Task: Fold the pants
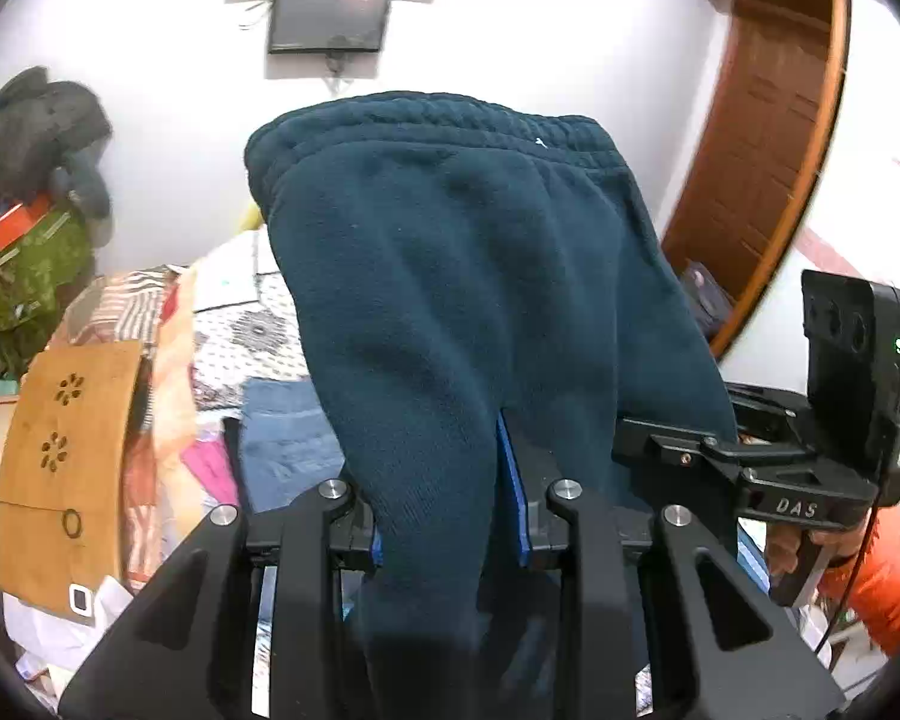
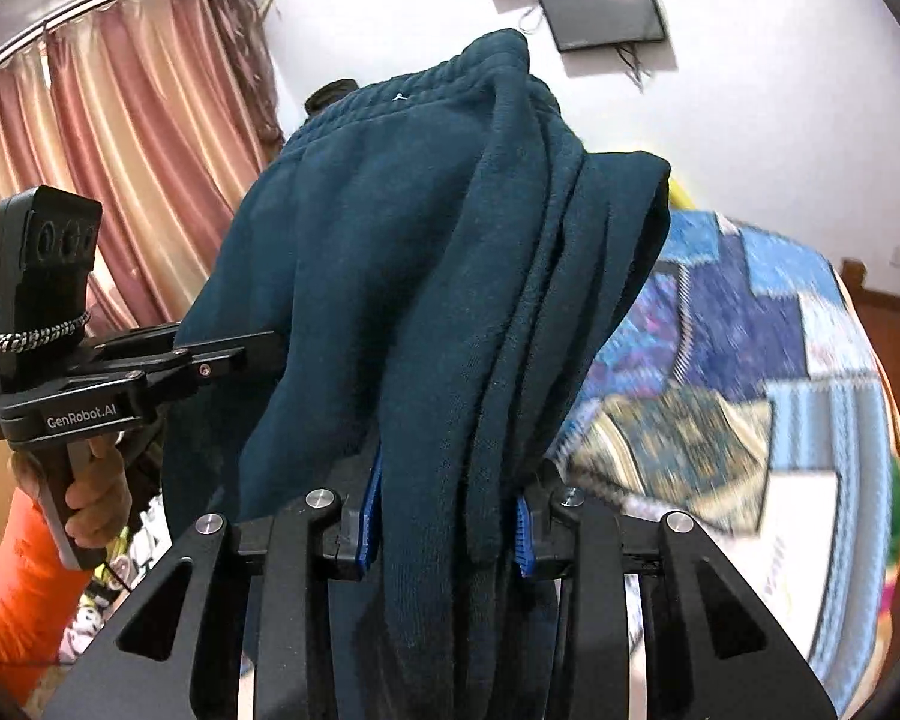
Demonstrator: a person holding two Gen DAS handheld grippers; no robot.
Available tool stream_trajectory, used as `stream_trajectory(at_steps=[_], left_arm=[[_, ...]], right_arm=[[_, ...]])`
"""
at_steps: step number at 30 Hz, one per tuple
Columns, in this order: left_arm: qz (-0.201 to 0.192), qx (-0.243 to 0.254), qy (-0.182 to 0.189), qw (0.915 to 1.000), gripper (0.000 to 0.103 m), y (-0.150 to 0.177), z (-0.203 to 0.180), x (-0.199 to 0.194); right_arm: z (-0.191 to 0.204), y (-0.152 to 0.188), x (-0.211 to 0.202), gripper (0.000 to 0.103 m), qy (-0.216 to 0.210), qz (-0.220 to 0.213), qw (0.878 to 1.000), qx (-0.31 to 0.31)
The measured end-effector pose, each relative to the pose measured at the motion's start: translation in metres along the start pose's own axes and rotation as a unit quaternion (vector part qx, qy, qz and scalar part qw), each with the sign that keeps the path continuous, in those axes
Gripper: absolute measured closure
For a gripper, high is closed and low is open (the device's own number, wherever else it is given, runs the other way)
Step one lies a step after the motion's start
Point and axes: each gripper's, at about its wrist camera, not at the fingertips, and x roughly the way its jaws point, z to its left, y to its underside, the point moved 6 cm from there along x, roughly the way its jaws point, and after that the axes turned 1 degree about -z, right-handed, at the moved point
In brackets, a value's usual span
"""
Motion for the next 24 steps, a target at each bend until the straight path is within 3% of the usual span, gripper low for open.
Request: stream_trajectory(at_steps=[6,12,19,24], left_arm=[[0.010,-0.031,-0.032,0.9990,0.076,-0.005,0.051,0.043],[0.048,-0.057,-0.055,0.9957,0.076,0.014,0.099,0.107],[0.114,-0.097,-0.056,0.9871,0.078,0.050,0.155,0.199],[0.160,-0.120,-0.076,0.9769,0.076,0.079,0.180,0.251]], right_arm=[[0.000,-0.015,0.065,0.072,0.006,0.026,0.999,-0.021],[-0.036,-0.011,0.152,0.072,0.015,0.083,0.996,-0.003],[-0.078,0.029,0.223,0.072,0.025,0.160,0.986,0.033],[-0.106,0.054,0.246,0.072,0.043,0.197,0.978,0.052]])
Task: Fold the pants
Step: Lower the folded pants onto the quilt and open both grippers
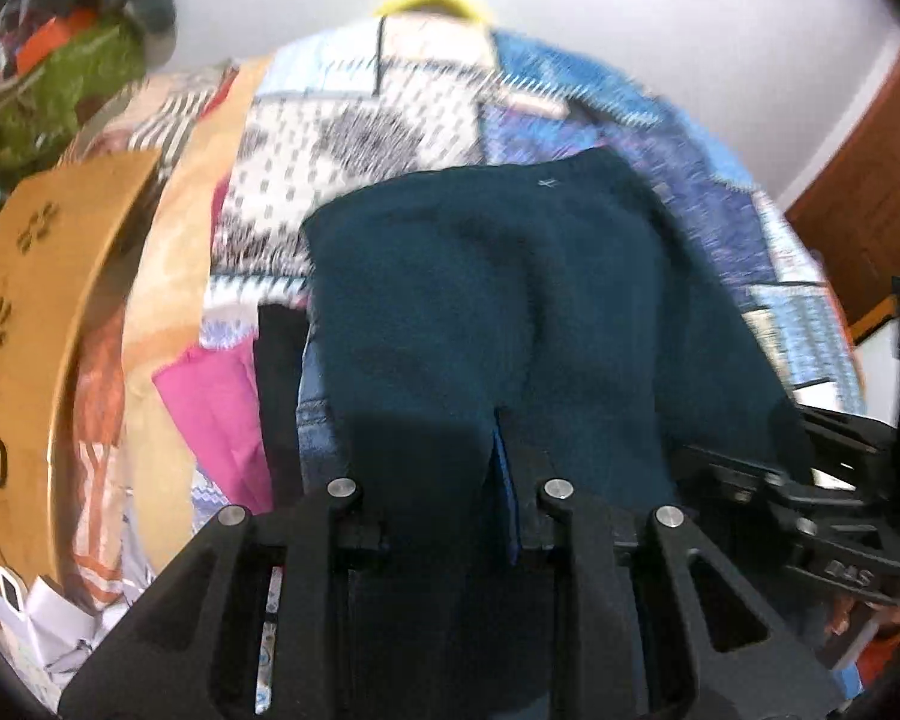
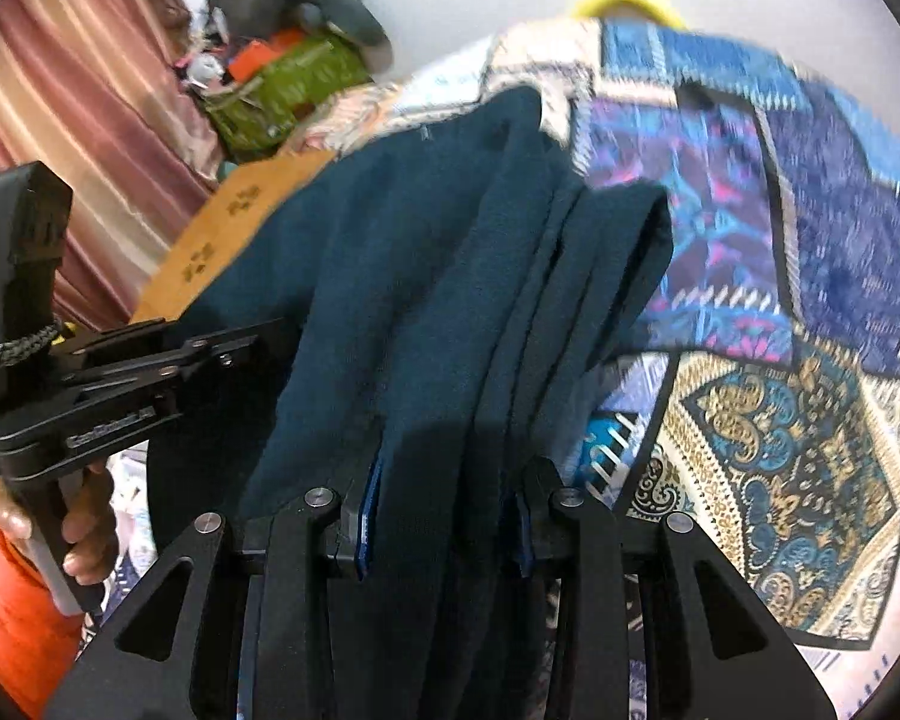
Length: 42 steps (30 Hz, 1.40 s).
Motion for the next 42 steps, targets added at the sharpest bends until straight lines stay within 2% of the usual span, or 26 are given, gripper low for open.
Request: stream_trajectory(at_steps=[2,6,11,13,16,19,21,23,27,28,30,31,35,37,38,39,40,41,42], left_arm=[[-0.006,-0.003,0.000,1.0000,0.076,0.007,-0.007,0.000],[-0.026,0.004,-0.030,0.9992,0.073,0.018,-0.010,-0.015],[-0.033,-0.002,-0.046,0.9984,0.073,0.027,-0.005,-0.055],[-0.042,0.005,-0.045,0.9981,0.073,0.031,-0.011,-0.084],[-0.089,0.022,-0.041,0.9950,0.073,0.040,-0.028,-0.151],[-0.140,0.039,-0.027,0.9891,0.073,0.053,-0.048,-0.215],[-0.189,0.053,-0.026,0.9803,0.073,0.068,-0.065,-0.269],[-0.221,0.062,-0.029,0.9730,0.073,0.080,-0.076,-0.305],[-0.294,0.074,-0.027,0.9524,0.073,0.123,-0.102,-0.385],[-0.305,0.074,-0.029,0.9492,0.073,0.128,-0.106,-0.395],[-0.342,0.080,-0.036,0.9357,0.073,0.152,-0.118,-0.428],[-0.352,0.081,-0.038,0.9319,0.073,0.159,-0.121,-0.436],[-0.399,0.085,-0.048,0.9119,0.069,0.202,-0.139,-0.472],[-0.415,0.084,-0.062,0.9039,0.055,0.218,-0.144,-0.482],[-0.420,0.083,-0.064,0.9016,0.049,0.223,-0.145,-0.486],[-0.427,0.078,-0.063,0.8987,0.036,0.231,-0.147,-0.491],[-0.430,0.075,-0.062,0.8976,0.030,0.234,-0.146,-0.492],[-0.435,0.069,-0.065,0.8955,0.027,0.240,-0.147,-0.495],[-0.438,0.068,-0.071,0.8938,0.021,0.243,-0.147,-0.497]], right_arm=[[0.002,0.005,-0.003,0.070,0.005,-0.002,1.000,0.005],[0.007,0.014,-0.016,0.067,0.028,-0.011,0.999,-0.011],[0.022,0.029,-0.063,0.065,0.052,-0.037,0.997,-0.039],[0.025,0.028,-0.085,0.065,0.050,-0.061,0.996,-0.048],[0.041,0.031,-0.128,0.065,0.043,-0.107,0.991,-0.062],[0.068,0.041,-0.190,0.065,0.031,-0.166,0.983,-0.073],[0.088,0.052,-0.233,0.065,0.021,-0.209,0.974,-0.081],[0.102,0.060,-0.265,0.065,0.015,-0.246,0.965,-0.091],[0.138,0.095,-0.337,0.065,0.002,-0.326,0.939,-0.112],[0.146,0.105,-0.353,0.065,-0.002,-0.344,0.932,-0.116],[0.158,0.123,-0.375,0.065,-0.003,-0.371,0.920,-0.124],[0.166,0.133,-0.385,0.065,-0.003,-0.383,0.915,-0.129],[0.184,0.164,-0.405,0.065,0.013,-0.410,0.901,-0.141],[0.191,0.178,-0.410,0.061,0.025,-0.419,0.897,-0.141],[0.193,0.183,-0.410,0.055,0.033,-0.422,0.895,-0.142],[0.193,0.185,-0.410,0.051,0.038,-0.424,0.894,-0.142],[0.194,0.188,-0.410,0.042,0.045,-0.427,0.892,-0.141],[0.195,0.192,-0.411,0.033,0.052,-0.431,0.890,-0.138],[0.196,0.195,-0.413,0.029,0.056,-0.435,0.888,-0.134]])
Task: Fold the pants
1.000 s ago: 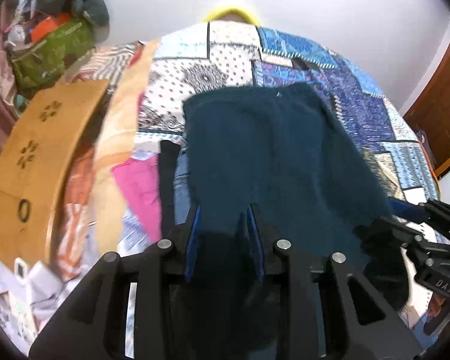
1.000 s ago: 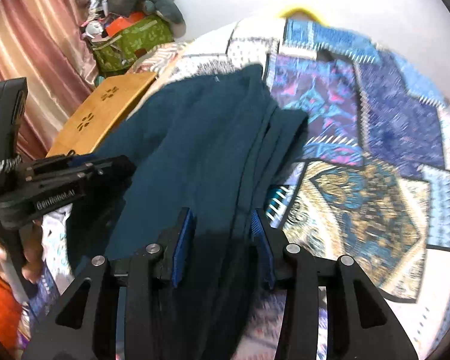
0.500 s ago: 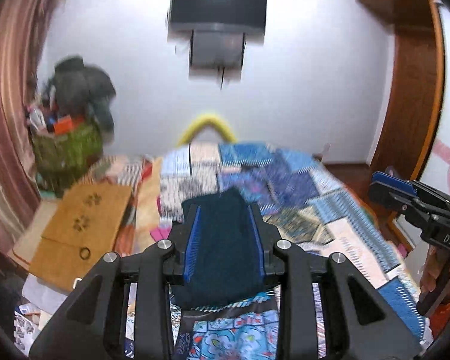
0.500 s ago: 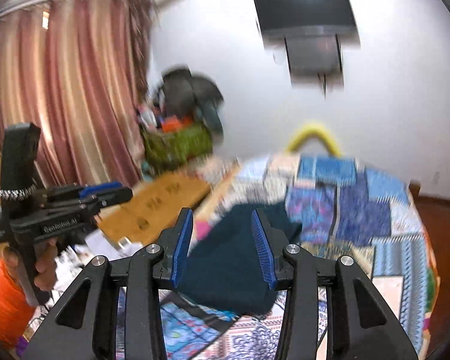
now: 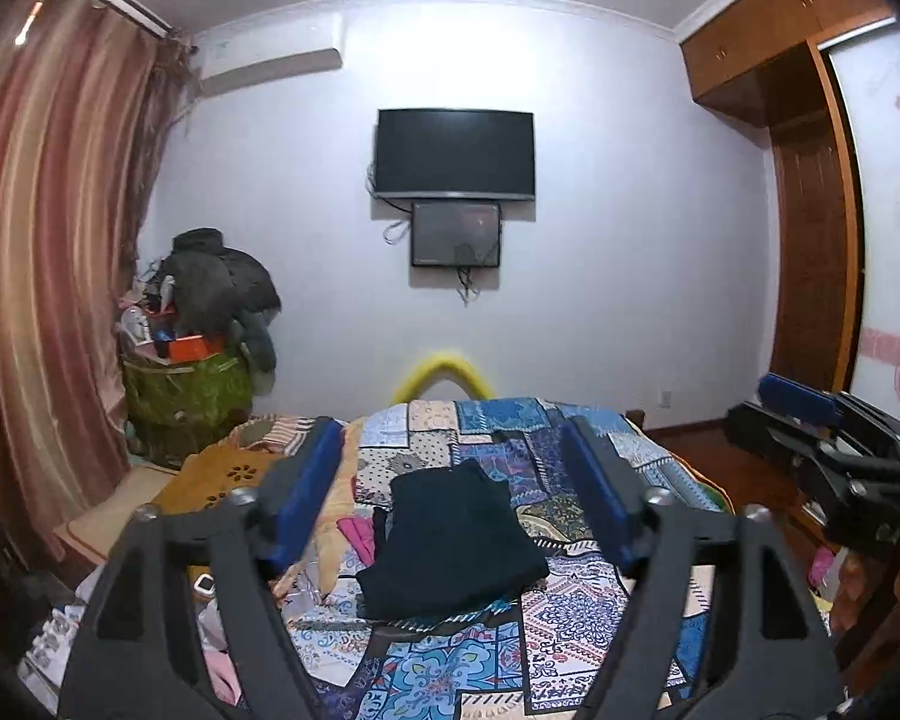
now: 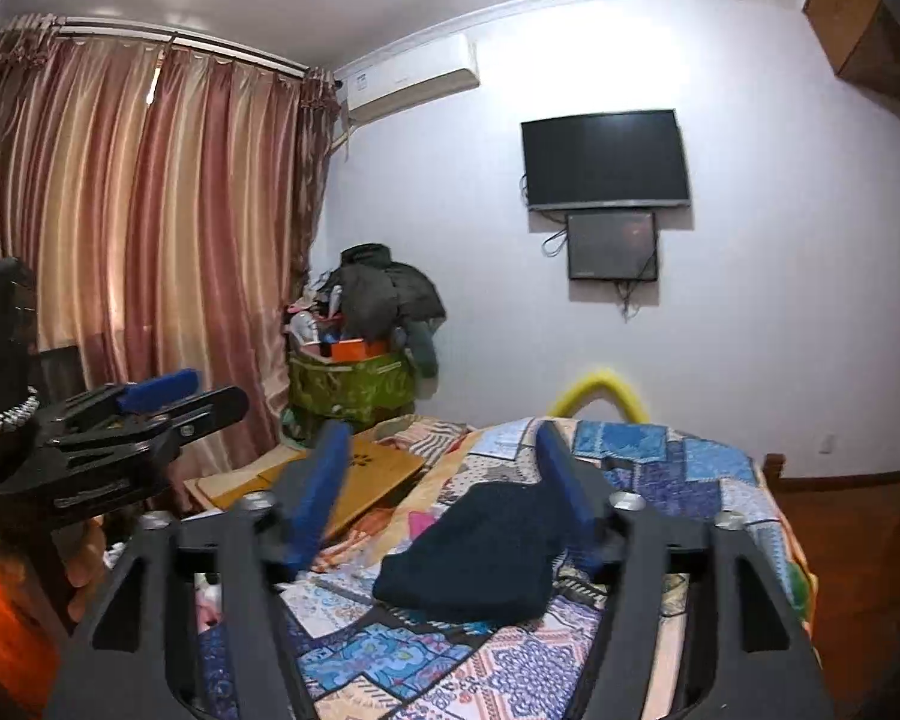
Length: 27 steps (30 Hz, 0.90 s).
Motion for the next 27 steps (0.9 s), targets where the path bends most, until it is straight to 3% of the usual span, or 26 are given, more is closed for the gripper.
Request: stream_trajectory(at_steps=[2,5,27], left_arm=[[-0.006,0.002,-0.009,0.9999,0.012,0.000,0.002,-0.006],[-0.008,-0.004,-0.009,0.9999,0.005,0.002,0.003,-0.011],[0.001,-0.003,-0.002,1.0000,0.000,0.018,0.003,-0.014]], right_arm=[[-0.001,0.000,-0.003,0.012,0.010,-0.004,1.000,0.002],[-0.004,0.000,-0.007,0.000,0.021,-0.008,1.000,0.002],[-0.010,0.015,-0.013,0.000,0.028,0.004,0.999,0.021]])
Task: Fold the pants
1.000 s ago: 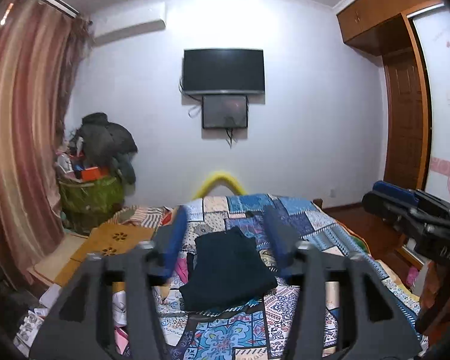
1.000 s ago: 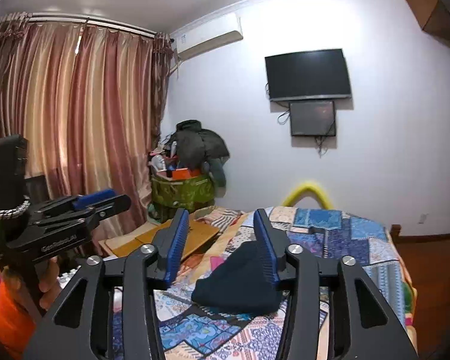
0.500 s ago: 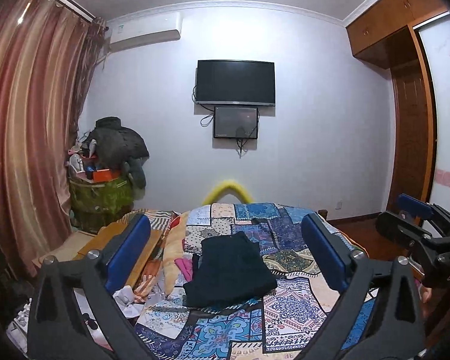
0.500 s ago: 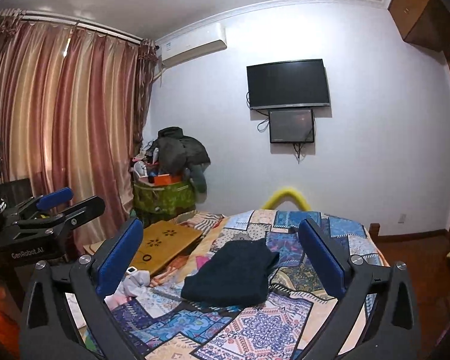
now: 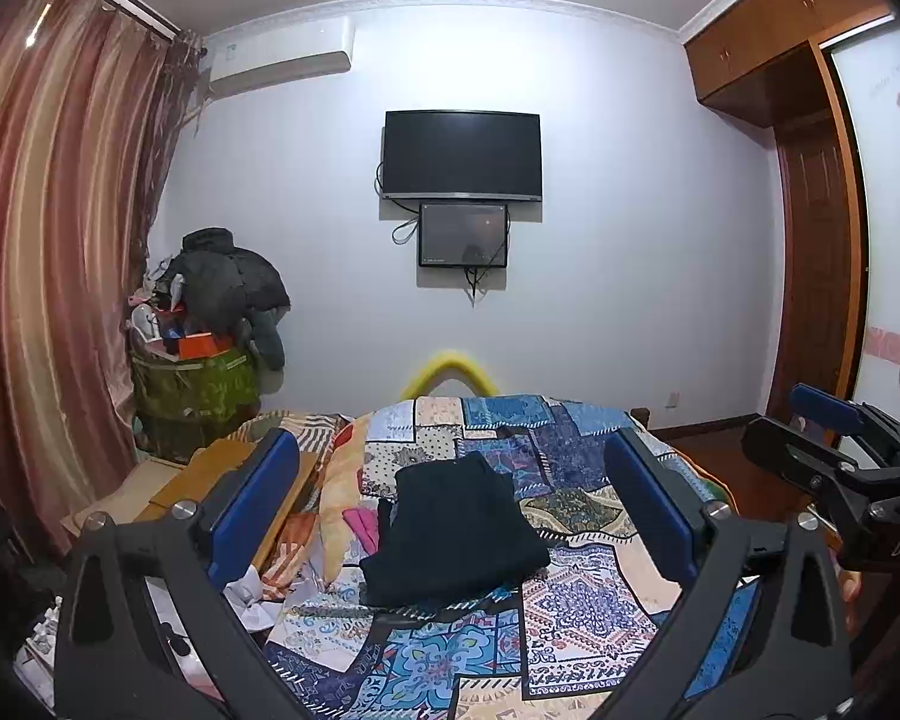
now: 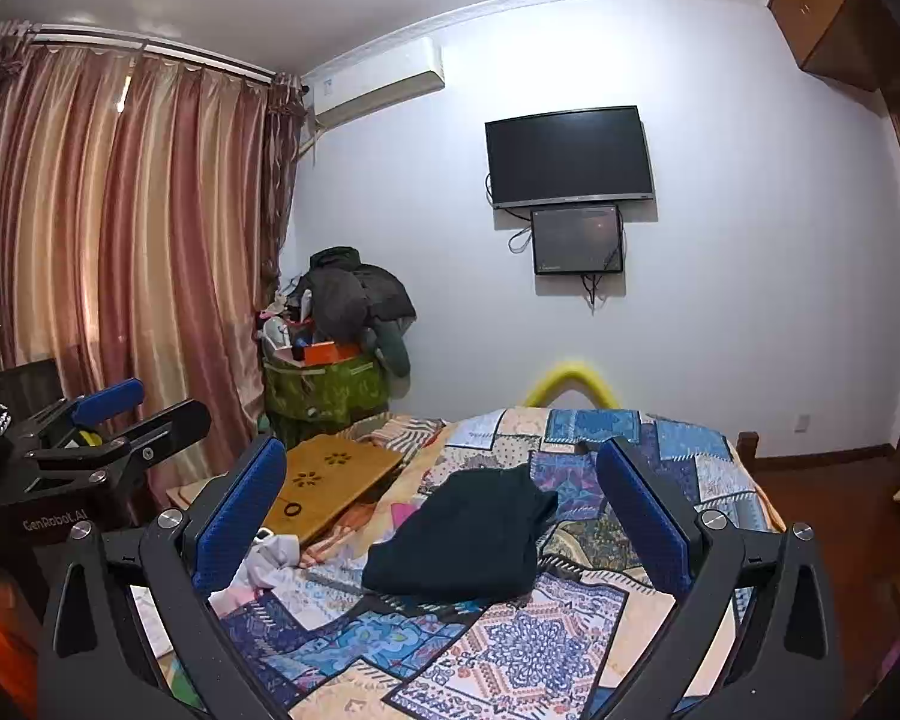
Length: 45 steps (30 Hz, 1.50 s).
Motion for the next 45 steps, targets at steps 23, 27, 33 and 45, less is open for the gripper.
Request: stream_trajectory(at_steps=[23,27,33,45], left_arm=[[0.011,-0.002,0.007,0.9999,0.000,0.004,-0.001,0.007],[0.012,-0.004,0.007,0.9999,0.000,0.004,-0.001,0.009],[0.012,-0.004,0.009,0.9999,0.000,0.004,-0.001,0.010],[0.015,-0.008,0.016,0.9997,0.000,0.008,-0.004,0.013]], right_arm=[[-0.004,-0.002,-0.007,0.000,0.004,0.013,1.000,0.006],[-0.005,-0.001,-0.007,0.000,0.005,0.015,1.000,0.008],[-0.005,0.000,-0.006,0.000,0.006,0.016,1.000,0.009],[-0.006,-0.001,-0.008,0.000,0.013,0.015,1.000,0.009]])
